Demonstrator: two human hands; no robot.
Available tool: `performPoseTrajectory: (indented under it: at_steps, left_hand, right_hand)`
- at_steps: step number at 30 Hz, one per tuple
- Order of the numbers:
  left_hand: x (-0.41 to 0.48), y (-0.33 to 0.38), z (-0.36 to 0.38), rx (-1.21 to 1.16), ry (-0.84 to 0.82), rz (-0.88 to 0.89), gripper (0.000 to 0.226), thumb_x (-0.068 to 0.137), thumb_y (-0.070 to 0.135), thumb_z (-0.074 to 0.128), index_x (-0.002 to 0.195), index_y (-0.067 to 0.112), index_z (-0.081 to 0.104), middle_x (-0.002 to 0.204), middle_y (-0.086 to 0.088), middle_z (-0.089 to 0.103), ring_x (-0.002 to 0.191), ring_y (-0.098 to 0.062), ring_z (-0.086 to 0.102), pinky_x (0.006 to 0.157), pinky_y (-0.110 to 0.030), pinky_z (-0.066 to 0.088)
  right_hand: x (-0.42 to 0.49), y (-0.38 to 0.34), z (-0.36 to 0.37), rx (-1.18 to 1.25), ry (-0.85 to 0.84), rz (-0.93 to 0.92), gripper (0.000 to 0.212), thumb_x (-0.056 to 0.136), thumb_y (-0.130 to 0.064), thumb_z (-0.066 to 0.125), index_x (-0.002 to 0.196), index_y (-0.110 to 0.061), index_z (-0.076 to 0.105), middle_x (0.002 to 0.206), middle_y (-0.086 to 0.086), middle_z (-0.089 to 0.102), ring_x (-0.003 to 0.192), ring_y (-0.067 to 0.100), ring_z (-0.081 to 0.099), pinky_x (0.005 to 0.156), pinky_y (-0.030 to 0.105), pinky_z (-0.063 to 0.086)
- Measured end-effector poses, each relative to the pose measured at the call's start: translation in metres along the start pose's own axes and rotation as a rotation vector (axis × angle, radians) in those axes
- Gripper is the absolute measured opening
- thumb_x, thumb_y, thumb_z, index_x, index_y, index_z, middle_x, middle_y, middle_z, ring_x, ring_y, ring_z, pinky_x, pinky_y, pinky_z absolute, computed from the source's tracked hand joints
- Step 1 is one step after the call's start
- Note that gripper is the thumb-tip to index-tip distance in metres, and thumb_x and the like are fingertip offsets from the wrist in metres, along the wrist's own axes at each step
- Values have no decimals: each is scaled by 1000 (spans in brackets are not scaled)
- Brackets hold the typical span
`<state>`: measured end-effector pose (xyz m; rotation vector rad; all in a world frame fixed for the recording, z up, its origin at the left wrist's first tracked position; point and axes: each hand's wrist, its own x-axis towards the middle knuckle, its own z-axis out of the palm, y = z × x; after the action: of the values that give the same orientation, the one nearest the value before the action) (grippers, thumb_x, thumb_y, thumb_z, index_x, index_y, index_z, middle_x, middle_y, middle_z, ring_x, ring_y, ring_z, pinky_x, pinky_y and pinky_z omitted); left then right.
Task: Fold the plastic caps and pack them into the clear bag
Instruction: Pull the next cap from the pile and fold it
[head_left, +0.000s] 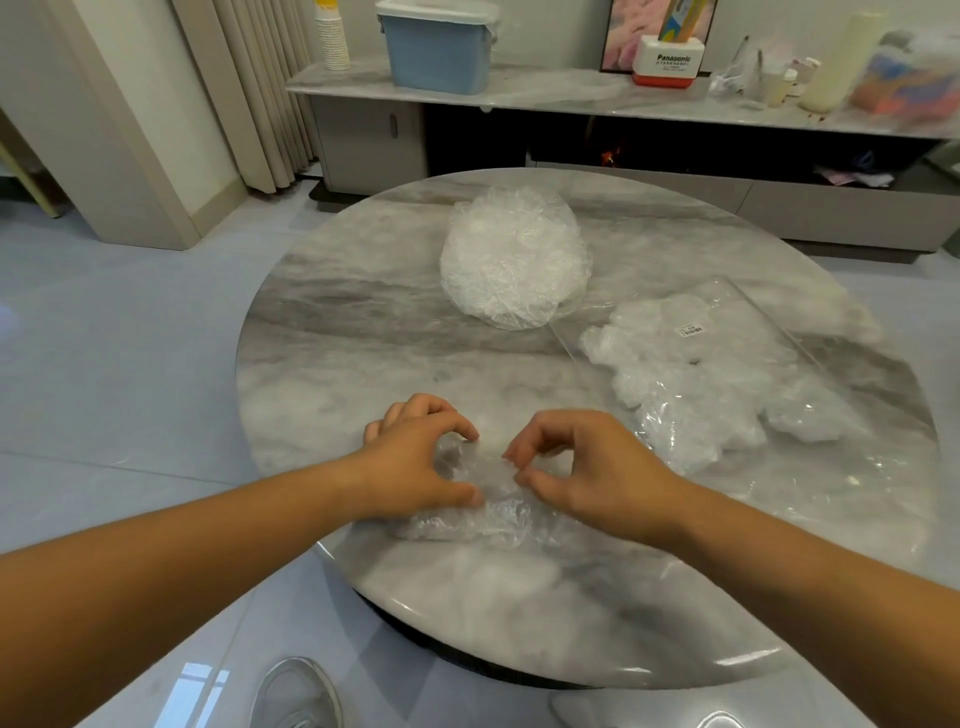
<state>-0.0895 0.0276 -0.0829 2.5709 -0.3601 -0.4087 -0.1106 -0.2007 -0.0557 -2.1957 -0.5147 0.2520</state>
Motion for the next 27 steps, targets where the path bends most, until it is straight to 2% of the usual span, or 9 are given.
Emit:
performPoseTrajectory:
  at_steps: [4, 7, 11, 13, 15, 19, 22, 24, 27]
  left_hand:
    - [-2, -7, -10, -34, -108, 37, 63, 68, 58, 84, 123, 49, 56, 139, 23, 29, 136, -4, 25, 117, -31, 19]
    - [-2, -12, -16, -67, -182, 59, 67, 60, 68, 82, 120, 56, 55, 139, 27, 28, 135, -3, 24, 120, -37, 25]
    - [-3, -9, -20, -58, -256, 51, 75, 48, 85, 74, 115, 58, 56, 129, 28, 35, 128, -4, 32, 116, -36, 31]
    - [-4, 1, -21, -30, -251, 0, 76, 48, 97, 56, 107, 51, 61, 120, 22, 43, 120, -5, 40, 111, -36, 36]
    - [-6, 10, -22, -3, -232, -58, 78, 52, 102, 46, 99, 41, 61, 107, 13, 52, 103, -7, 51, 99, -36, 48]
    - [-21, 22, -17, 327, -240, -157, 66, 69, 88, 56, 94, 28, 45, 92, 10, 51, 82, -11, 53, 75, -32, 49]
    - [-29, 22, -11, 467, -236, -185, 59, 75, 84, 55, 89, 27, 45, 84, 11, 52, 79, -13, 54, 69, -31, 46]
    - [-31, 21, -9, 453, -251, -209, 57, 78, 81, 56, 84, 25, 51, 82, 8, 57, 78, -14, 57, 67, -30, 46]
    - [-28, 16, -6, 334, -265, -202, 54, 81, 71, 62, 75, 17, 55, 73, 4, 58, 68, -14, 54, 61, -28, 41]
  right_hand:
    - [-17, 10, 10, -291, -98, -127, 13, 88, -25, 74, 101, -28, 73, 102, -15, 71, 99, 2, 62, 90, 21, 49]
    - [-27, 15, 16, -343, -98, -182, 23, 88, -33, 69, 111, -28, 72, 105, -14, 71, 101, 3, 60, 89, 22, 50]
    - [-40, 13, 24, -381, -132, -286, 35, 89, -45, 66, 117, -25, 72, 104, -12, 71, 99, 8, 62, 88, 24, 50]
    - [-47, 11, 30, -385, -159, -341, 35, 91, -45, 66, 114, -20, 73, 103, -8, 71, 99, 11, 62, 90, 27, 49]
    - [-51, 12, 34, -388, -177, -369, 32, 94, -45, 63, 108, -19, 75, 105, -7, 69, 101, 13, 61, 91, 32, 48]
    - [-60, 14, 35, -487, -176, -378, 33, 97, -50, 55, 95, -24, 76, 113, -12, 64, 111, 11, 53, 93, 35, 42]
    - [-65, 14, 36, -560, -157, -393, 33, 96, -51, 54, 91, -26, 75, 113, -13, 63, 107, 11, 51, 92, 30, 35]
    - [-67, 13, 36, -572, -158, -392, 32, 96, -51, 54, 98, -25, 73, 113, -11, 63, 102, 12, 52, 91, 30, 35]
    - [-67, 12, 35, -622, -171, -363, 43, 98, -51, 50, 127, -22, 62, 111, -8, 63, 97, 14, 56, 91, 32, 39]
